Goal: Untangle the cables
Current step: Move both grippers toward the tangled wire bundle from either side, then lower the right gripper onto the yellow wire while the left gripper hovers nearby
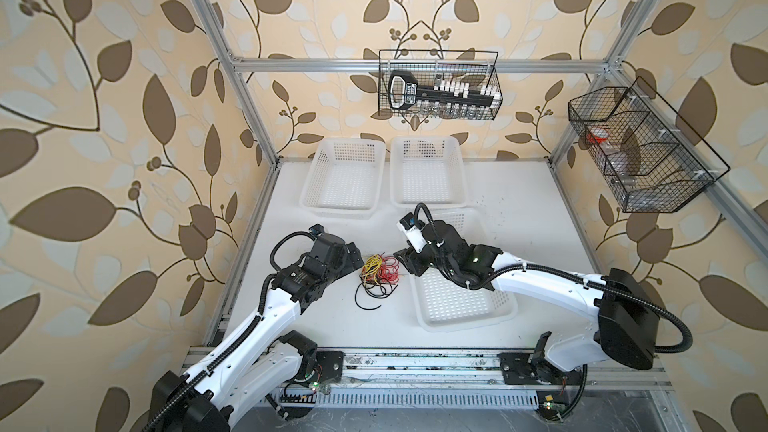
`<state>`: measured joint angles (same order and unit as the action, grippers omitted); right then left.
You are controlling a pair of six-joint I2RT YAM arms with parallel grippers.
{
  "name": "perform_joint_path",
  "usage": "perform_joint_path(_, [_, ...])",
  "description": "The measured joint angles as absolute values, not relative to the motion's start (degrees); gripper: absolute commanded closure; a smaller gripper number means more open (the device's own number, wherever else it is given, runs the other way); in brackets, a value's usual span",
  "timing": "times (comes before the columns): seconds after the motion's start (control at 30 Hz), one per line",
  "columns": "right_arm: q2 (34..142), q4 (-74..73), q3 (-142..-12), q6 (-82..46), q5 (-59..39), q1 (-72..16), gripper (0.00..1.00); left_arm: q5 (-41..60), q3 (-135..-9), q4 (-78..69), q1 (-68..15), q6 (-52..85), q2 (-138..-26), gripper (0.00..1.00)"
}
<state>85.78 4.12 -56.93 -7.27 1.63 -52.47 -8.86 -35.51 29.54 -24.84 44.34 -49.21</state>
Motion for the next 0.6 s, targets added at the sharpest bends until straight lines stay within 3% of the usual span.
perform_joint_path(0.33, [88.90, 2.11, -59.88, 11.16, -4.60, -51.94, 0.43, -8.88, -31.81, 29.45, -24.84, 45.56, -48.84, 0.01])
perform_joint_path(0.6, [99.39, 2.46, -66.48, 16.78, -8.01, -50.28, 0.54, -9.78, -30.13, 29.47, -24.82, 46.85, -47.46, 0.01])
